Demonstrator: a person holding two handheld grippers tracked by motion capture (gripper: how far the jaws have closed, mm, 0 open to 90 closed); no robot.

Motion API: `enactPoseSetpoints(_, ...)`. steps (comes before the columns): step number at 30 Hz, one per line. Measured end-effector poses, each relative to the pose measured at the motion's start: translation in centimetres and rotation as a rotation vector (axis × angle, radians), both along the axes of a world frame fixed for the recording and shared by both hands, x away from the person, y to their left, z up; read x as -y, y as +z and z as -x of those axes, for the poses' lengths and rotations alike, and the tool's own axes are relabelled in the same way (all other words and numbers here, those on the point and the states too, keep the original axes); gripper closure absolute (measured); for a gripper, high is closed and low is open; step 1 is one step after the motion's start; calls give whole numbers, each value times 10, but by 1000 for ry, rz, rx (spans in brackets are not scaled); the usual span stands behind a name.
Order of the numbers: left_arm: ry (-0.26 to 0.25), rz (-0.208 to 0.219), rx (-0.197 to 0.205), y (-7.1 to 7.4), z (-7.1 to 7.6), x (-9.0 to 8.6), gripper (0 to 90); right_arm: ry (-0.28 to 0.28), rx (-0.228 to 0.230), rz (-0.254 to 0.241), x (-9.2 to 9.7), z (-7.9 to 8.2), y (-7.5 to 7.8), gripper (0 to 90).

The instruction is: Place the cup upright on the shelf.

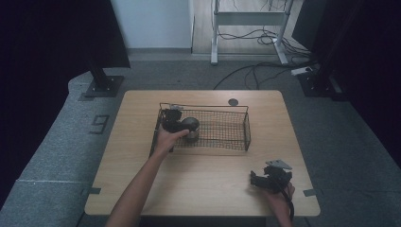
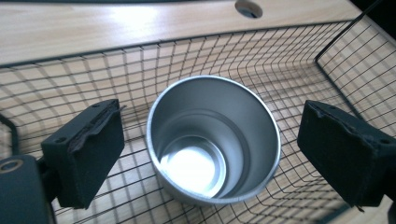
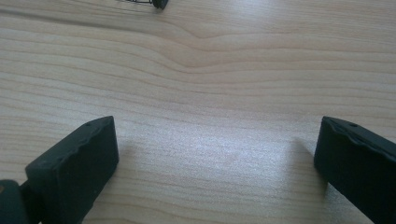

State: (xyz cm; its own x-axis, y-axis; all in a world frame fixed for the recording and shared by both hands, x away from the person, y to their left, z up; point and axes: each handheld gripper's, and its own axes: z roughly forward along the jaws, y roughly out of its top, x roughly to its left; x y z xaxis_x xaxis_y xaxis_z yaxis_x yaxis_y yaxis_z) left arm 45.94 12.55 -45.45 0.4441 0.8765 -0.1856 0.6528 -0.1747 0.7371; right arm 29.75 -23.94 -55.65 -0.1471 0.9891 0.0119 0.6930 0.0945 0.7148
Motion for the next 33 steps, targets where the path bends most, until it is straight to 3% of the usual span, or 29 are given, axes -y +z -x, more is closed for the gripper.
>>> enactPoseSetpoints(16,-74,55,52,15,33,-25,120,-4,0,0,0,0,0,0)
enactPoseSetpoints(22,-90,81,112,20,57,-38,144,-4,-1,1,0,0,0,0)
enactPoseSetpoints(27,-115,109,121,18,75,-48,144,-7,-1,-2,0,0,0,0)
enactPoseSetpoints(33,-122,102,122,5,96,-62,146,-8,-2,-2,0,0,0,0)
